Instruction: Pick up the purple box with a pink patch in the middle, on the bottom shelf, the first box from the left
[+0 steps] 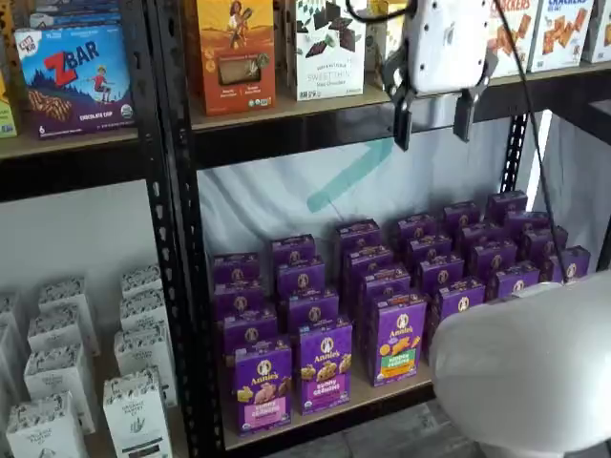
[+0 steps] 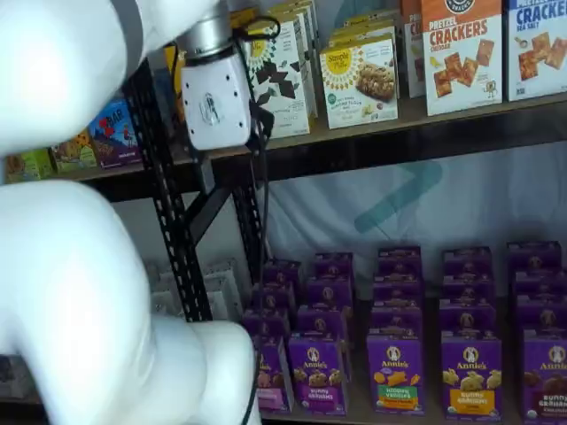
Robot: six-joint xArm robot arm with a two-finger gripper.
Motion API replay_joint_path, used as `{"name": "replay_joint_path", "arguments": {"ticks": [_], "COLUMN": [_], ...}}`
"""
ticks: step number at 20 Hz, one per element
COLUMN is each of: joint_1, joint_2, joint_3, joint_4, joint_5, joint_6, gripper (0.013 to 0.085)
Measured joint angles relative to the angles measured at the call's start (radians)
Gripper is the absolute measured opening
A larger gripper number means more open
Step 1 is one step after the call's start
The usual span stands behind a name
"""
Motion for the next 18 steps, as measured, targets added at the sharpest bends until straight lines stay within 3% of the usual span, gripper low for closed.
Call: {"name": "replay_joint_path", "arguments": {"ticks": [7, 18], "joint_1": [-0.009, 0.100], "joint_2": [-0.010, 0.003], "joint_3": [0.131, 0.387], "joint_4": [0.053, 0.064], "joint_5": [-0.127, -0.421], "joint_6": [-0.009, 0.073], "gripper": [0.0850, 0.0850]}}
